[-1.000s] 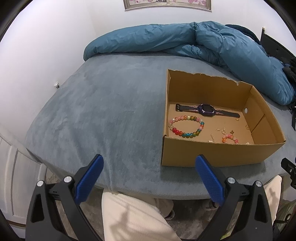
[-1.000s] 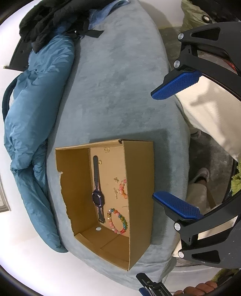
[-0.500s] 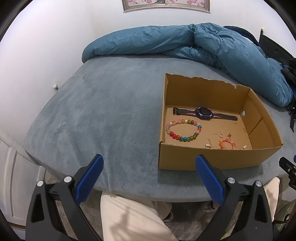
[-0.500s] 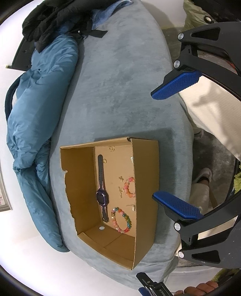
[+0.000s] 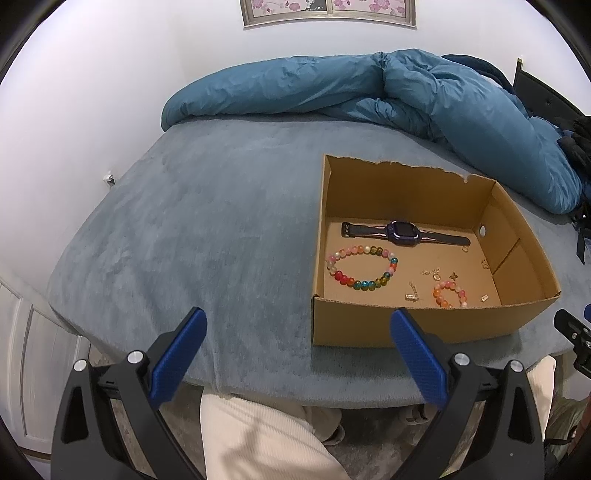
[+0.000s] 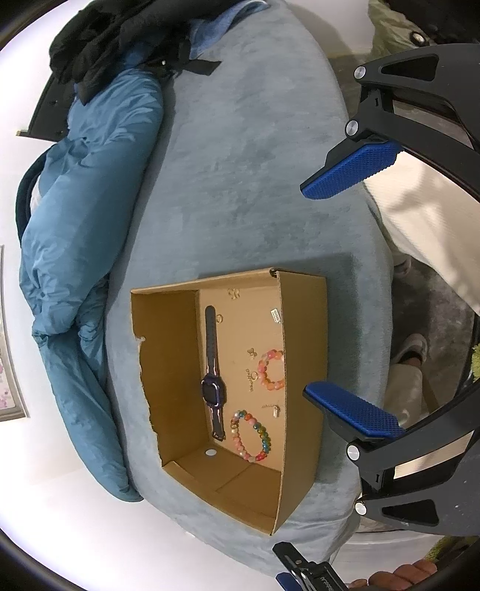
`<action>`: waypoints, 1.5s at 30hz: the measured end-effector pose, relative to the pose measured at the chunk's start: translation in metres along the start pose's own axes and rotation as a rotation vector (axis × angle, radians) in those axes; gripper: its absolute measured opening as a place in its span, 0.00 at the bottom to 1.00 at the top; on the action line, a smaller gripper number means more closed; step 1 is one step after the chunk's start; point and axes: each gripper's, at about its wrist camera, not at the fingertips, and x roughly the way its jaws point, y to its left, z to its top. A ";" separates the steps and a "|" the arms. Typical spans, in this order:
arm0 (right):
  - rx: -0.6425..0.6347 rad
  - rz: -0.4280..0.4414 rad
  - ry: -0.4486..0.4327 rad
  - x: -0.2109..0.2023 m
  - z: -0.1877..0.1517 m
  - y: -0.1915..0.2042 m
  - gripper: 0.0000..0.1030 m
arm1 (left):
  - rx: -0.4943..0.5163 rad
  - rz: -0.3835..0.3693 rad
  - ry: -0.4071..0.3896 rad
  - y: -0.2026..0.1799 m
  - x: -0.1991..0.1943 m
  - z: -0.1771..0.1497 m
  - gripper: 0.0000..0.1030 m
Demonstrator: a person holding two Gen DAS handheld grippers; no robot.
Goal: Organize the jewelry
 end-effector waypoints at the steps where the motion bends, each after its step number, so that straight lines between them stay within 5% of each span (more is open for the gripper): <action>1: -0.001 0.000 0.000 0.000 0.000 0.000 0.92 | 0.000 -0.001 0.001 0.000 0.001 0.001 0.95; 45: -0.010 -0.001 0.000 0.001 0.001 0.002 0.92 | 0.020 -0.028 0.018 -0.008 0.002 0.002 0.95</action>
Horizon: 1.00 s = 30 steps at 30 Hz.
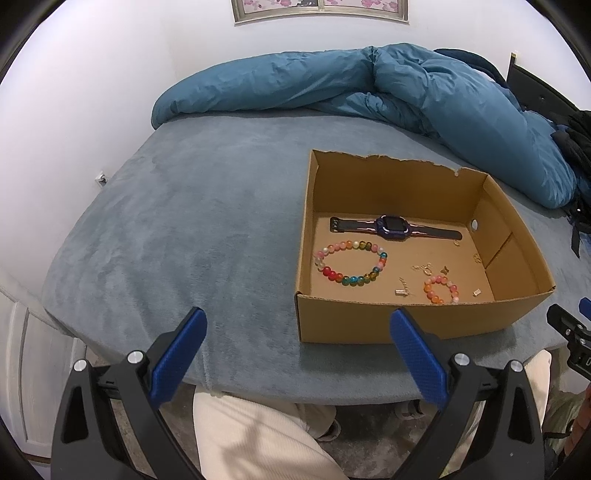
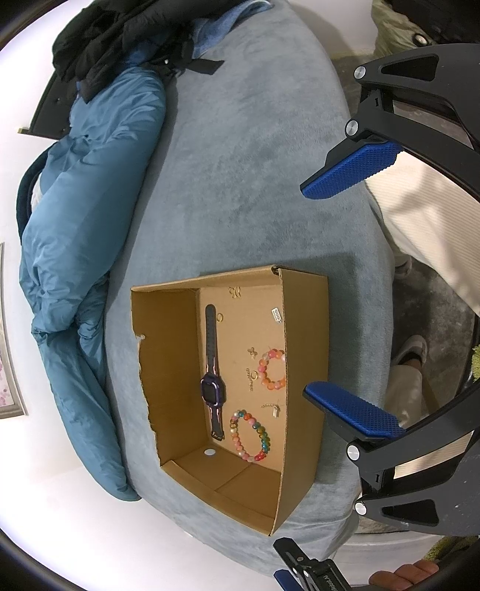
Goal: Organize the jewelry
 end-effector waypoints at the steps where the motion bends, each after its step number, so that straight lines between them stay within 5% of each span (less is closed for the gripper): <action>1: -0.001 -0.001 0.000 0.000 0.000 0.000 0.92 | 0.001 -0.002 0.001 0.000 0.000 0.000 0.95; 30: 0.012 -0.009 0.000 -0.001 -0.003 -0.011 0.92 | 0.028 -0.042 0.004 -0.009 0.000 0.003 0.95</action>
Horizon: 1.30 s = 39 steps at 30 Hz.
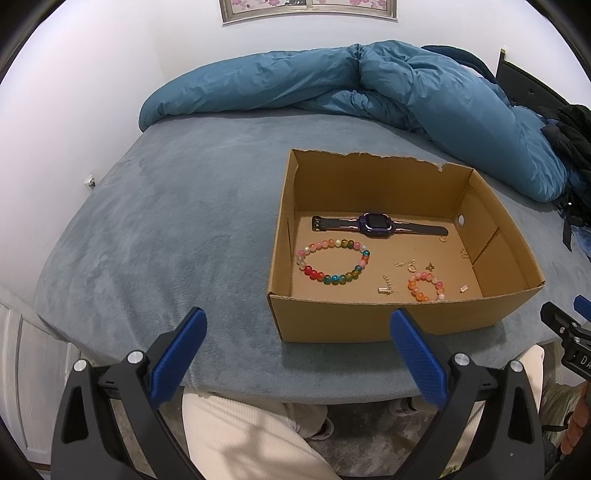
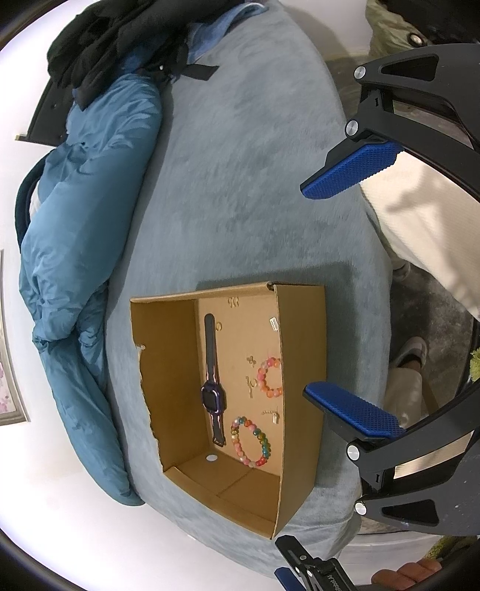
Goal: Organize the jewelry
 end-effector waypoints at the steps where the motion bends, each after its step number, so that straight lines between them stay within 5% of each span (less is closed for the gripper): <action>1: 0.001 -0.001 0.000 0.000 0.000 0.000 0.92 | 0.000 0.000 -0.001 0.000 0.000 0.000 0.95; 39: 0.002 0.001 0.002 0.000 0.000 0.000 0.92 | 0.006 0.000 -0.003 -0.005 -0.003 0.002 0.95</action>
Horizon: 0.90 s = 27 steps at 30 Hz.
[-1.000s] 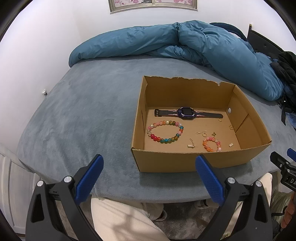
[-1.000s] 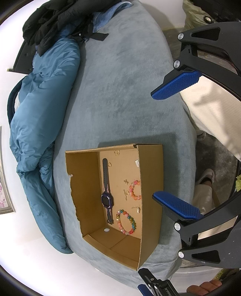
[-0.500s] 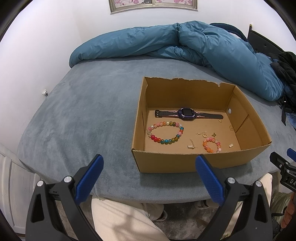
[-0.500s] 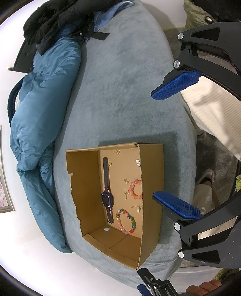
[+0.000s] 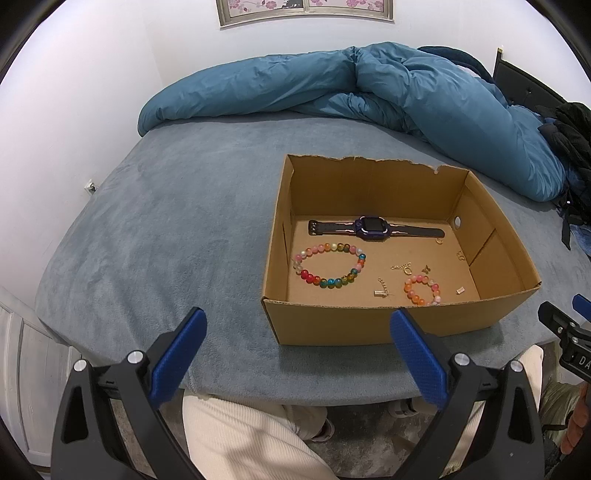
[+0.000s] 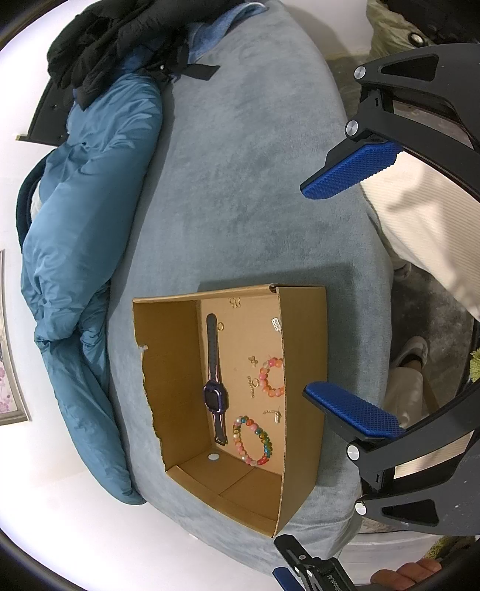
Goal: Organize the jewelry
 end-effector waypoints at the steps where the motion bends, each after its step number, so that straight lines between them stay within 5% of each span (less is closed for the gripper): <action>1: 0.000 0.000 0.000 0.000 0.000 0.000 0.92 | 0.000 0.000 0.000 0.000 0.000 0.000 0.95; 27: -0.002 0.003 0.001 -0.001 0.002 0.003 0.92 | 0.000 0.000 0.000 0.000 0.001 -0.001 0.95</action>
